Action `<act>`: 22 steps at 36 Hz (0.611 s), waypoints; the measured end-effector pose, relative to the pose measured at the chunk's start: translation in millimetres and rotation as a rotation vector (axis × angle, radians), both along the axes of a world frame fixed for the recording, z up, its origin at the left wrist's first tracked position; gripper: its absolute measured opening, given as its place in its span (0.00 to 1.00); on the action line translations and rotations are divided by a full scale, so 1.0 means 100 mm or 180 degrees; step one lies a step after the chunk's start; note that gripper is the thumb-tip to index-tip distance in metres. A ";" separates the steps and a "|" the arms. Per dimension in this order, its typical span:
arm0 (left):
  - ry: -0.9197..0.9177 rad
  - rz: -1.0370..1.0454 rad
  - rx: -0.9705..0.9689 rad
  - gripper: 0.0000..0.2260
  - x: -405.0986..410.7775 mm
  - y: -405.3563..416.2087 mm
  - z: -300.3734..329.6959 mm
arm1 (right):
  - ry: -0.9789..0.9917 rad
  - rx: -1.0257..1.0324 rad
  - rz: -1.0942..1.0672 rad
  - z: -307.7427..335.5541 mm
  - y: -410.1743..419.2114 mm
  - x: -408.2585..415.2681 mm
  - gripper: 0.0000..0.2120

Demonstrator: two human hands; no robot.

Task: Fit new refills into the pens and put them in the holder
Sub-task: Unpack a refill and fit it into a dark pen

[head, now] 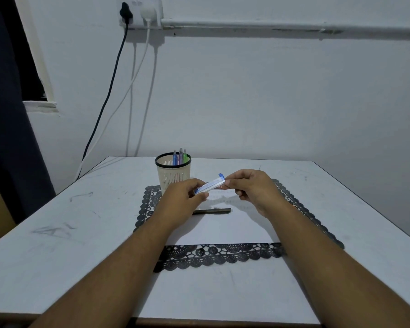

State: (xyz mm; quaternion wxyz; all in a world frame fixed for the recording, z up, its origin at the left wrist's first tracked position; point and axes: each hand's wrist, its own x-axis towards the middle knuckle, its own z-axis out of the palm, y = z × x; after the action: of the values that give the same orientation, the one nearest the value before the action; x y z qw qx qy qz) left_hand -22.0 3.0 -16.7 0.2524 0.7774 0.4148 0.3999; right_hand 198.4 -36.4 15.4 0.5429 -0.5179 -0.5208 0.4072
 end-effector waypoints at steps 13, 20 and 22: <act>0.0357 -0.0278 0.0150 0.13 -0.01 -0.11 0.08 | -0.0746 0.0016 0.0323 0.06 -0.03 0.19 0.11; 0.0411 -0.0280 0.0020 0.08 -0.01 -0.07 0.04 | -0.0655 0.0111 0.0245 0.06 -0.02 0.17 0.11; 0.0407 -0.0292 -0.0038 0.08 0.00 -0.06 0.02 | -0.0620 0.0124 0.0248 0.05 -0.01 0.16 0.11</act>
State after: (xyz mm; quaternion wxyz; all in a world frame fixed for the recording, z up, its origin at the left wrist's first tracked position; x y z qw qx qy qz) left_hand -21.7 -2.9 -14.9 0.2480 0.8180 0.3964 0.3350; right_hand 214.5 -37.8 20.6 0.4834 -0.5237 -0.5986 0.3656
